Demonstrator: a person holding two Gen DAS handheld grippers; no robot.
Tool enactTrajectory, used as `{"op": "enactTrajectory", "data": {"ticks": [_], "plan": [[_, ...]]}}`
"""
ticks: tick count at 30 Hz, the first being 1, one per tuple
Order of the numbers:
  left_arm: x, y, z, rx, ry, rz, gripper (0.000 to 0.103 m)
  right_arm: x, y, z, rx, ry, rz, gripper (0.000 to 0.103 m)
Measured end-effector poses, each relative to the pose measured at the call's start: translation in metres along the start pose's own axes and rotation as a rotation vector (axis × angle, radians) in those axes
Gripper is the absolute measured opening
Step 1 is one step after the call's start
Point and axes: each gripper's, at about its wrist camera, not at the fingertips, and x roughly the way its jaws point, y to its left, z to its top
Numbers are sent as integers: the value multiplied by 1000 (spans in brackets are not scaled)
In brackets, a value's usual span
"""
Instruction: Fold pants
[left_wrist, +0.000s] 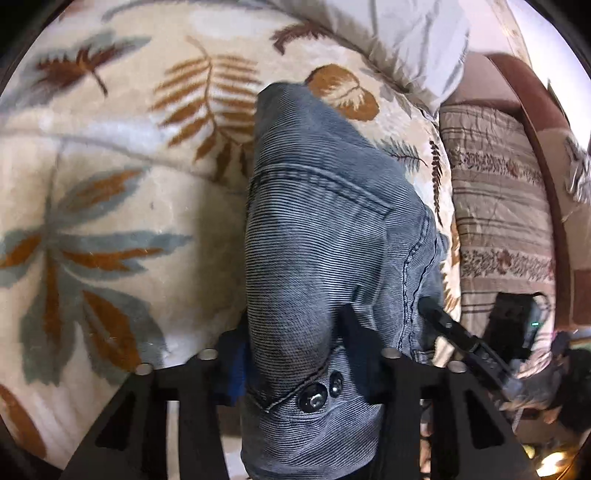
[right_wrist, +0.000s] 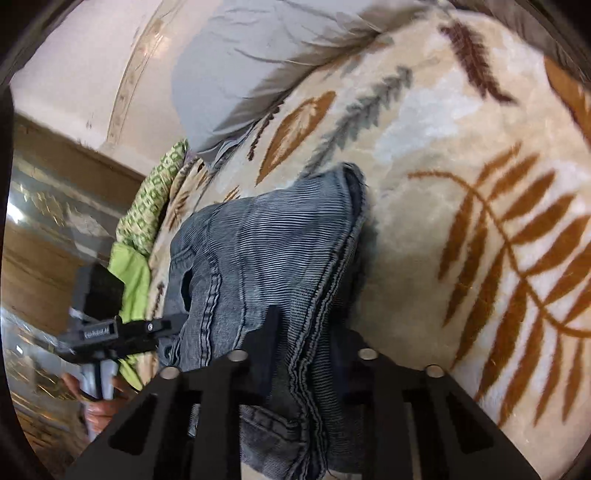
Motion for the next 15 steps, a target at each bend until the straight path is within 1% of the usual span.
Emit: {"op": "enactTrajectory", "data": {"ticks": [4, 8, 12, 15], "plan": [[-22, -17, -4, 71, -65, 67, 31, -13, 20, 0, -34, -27, 12, 17], [-54, -27, -4, 114, -150, 111, 30, -15, 44, 6, -70, -40, 50, 16], [-94, -21, -5, 137, -245, 155, 30, -1, 76, 15, -106, -56, 94, 16], [-104, -18, -16, 152, -281, 216, 31, 18, 99, 20, -144, -61, 103, 16]]}}
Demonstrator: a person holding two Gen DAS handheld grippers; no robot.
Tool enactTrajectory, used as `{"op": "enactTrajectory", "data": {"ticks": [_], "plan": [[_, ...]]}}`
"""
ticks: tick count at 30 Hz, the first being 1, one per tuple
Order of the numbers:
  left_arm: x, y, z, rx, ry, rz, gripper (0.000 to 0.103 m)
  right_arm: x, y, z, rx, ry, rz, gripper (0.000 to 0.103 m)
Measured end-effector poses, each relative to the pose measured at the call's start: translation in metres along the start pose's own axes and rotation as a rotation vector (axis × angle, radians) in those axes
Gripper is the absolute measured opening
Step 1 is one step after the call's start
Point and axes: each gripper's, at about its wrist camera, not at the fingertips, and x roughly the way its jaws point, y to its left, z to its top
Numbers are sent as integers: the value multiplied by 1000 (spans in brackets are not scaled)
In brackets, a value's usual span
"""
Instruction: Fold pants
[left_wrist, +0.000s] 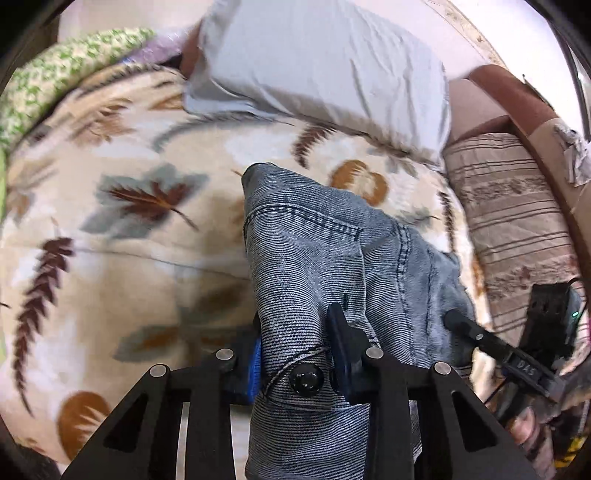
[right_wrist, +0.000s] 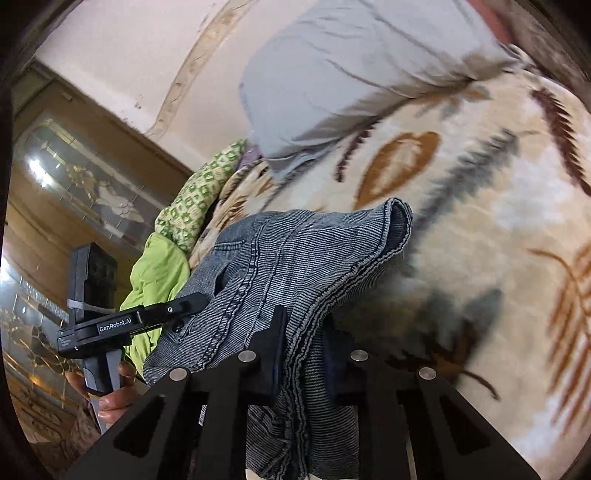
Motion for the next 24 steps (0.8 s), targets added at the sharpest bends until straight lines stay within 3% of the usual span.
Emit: {"op": "enactTrajectory", "data": {"ticks": [5, 8, 9, 11, 14, 20, 24], "plan": [[22, 11, -24, 49, 62, 167, 31, 47, 16, -4, -64, 64, -76, 16], [31, 8, -36, 84, 34, 211, 43, 62, 22, -15, -128, 78, -165, 24], [34, 3, -36, 90, 20, 229, 51, 64, 22, -18, -150, 74, -206, 30], [36, -2, -41, 99, 7, 247, 55, 68, 21, -23, -194, 80, -295, 38], [42, -1, -49, 75, 2, 273, 67, 74, 14, -30, -233, 96, -398, 59], [19, 7, -52, 28, -24, 286, 66, 45, 16, -29, -124, 59, -420, 62], [-7, -4, -74, 23, -45, 300, 65, 17, 39, -43, -122, 35, -482, 81]]}}
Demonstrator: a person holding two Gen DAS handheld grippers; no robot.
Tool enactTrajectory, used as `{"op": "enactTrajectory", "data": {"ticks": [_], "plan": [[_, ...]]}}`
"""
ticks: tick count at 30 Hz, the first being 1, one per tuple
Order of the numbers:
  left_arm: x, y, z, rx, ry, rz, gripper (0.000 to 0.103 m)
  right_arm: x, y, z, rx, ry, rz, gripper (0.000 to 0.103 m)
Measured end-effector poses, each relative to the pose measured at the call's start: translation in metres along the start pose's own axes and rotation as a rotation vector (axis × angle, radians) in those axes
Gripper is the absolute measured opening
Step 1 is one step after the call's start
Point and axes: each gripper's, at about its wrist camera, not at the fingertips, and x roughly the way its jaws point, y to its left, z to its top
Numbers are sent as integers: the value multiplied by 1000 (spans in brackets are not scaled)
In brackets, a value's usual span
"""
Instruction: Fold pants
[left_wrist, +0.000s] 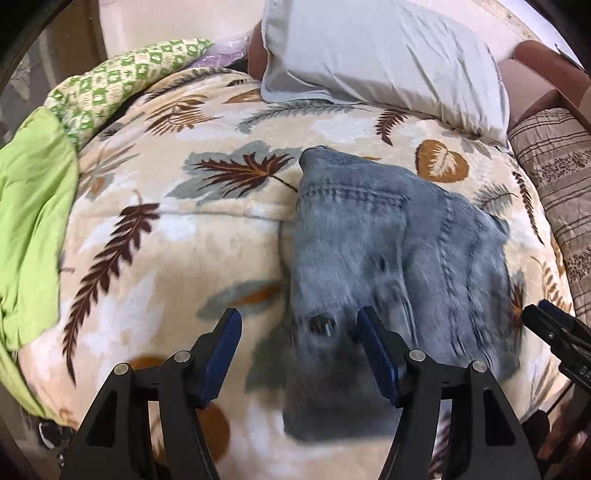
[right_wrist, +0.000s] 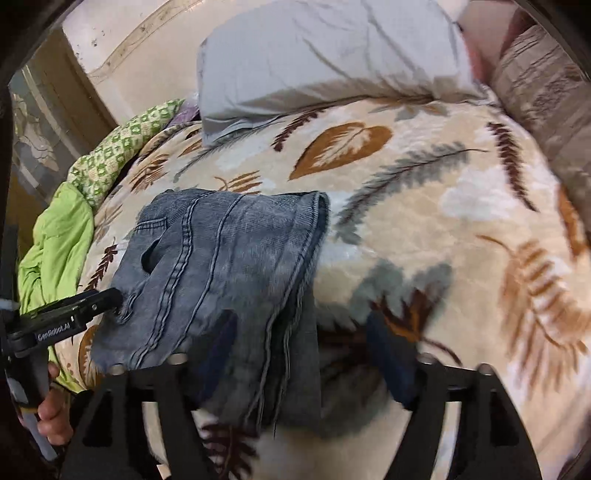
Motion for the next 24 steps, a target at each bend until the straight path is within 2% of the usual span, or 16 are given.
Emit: {"op": "enactTrajectory", "data": {"ticks": [3, 6, 15, 20, 24], "plan": [[-21, -9, -22, 35, -11, 24, 65, -27, 10, -15, 12, -18, -81, 85], [-51, -18, -45, 73, -66, 62, 65, -44, 18, -25, 11, -13, -140, 87], [-116, -39, -108, 174, -150, 63, 65, -92, 51, -85, -134, -114, -189, 87], [-139, -45, -131, 202, -173, 40, 65, -115, 58, -96, -176, -168, -227, 88], [-150, -43, -134, 201, -181, -2, 65, -134, 59, -98, -183, -211, -252, 88]]}}
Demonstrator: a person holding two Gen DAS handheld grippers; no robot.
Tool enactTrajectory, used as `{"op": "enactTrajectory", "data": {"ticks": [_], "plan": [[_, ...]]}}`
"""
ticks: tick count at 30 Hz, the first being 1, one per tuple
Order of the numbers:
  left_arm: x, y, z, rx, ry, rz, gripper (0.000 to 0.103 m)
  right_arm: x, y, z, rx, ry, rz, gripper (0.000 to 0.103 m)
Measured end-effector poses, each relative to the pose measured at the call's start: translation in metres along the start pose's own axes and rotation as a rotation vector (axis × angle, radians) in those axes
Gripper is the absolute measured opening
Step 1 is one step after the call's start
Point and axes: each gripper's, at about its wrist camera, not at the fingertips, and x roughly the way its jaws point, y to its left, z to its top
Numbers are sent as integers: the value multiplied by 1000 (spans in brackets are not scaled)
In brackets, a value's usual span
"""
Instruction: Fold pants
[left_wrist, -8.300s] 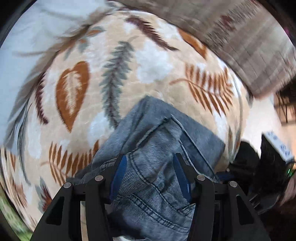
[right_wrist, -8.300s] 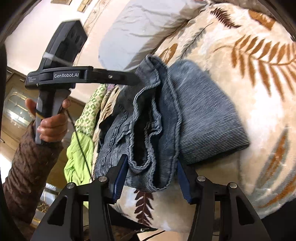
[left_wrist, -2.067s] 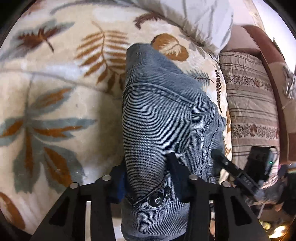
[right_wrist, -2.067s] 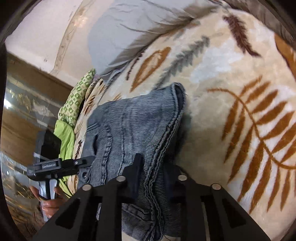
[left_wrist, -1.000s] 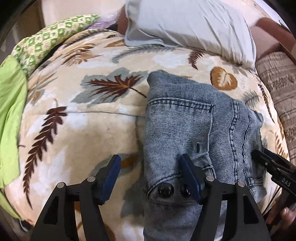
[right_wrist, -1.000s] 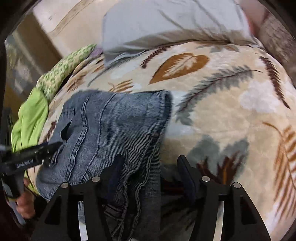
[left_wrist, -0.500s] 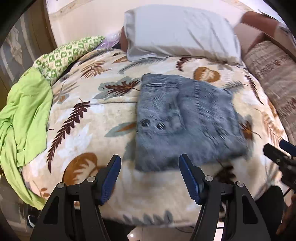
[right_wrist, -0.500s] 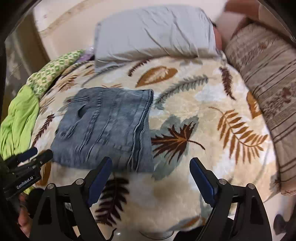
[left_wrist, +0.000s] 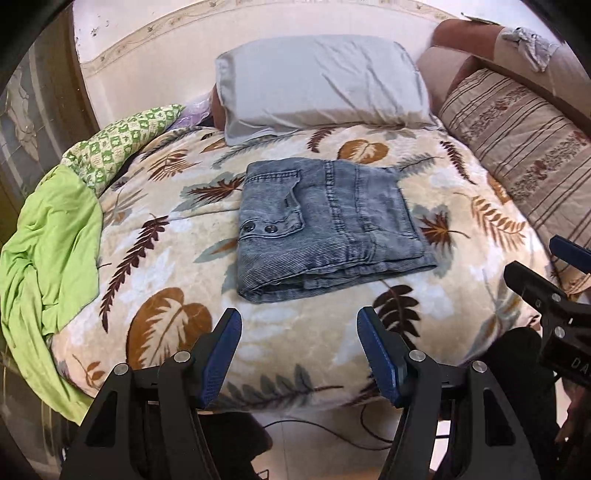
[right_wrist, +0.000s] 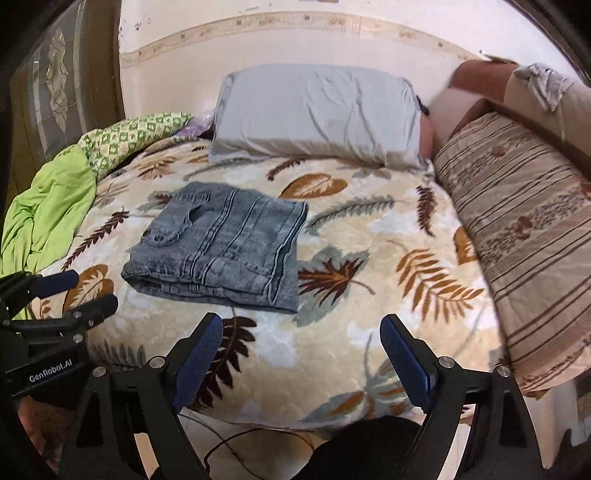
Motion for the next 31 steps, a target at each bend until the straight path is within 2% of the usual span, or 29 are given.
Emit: {"op": "enactTrajectory", "data": {"ticks": [8, 16, 19, 31], "plan": [[-14, 5, -3, 4, -16, -77, 65, -9, -1, 2, -15, -14, -21, 88], [-8, 9, 2, 1, 16, -144, 66, -5, -1, 1, -9, 2, -28, 88], [-11, 12, 6, -15, 2, -175, 65, -3, -3, 1, -4, 8, -32, 89], [-18, 3, 1, 18, -72, -52, 67, 7, -8, 7, -6, 35, -53, 89]]}}
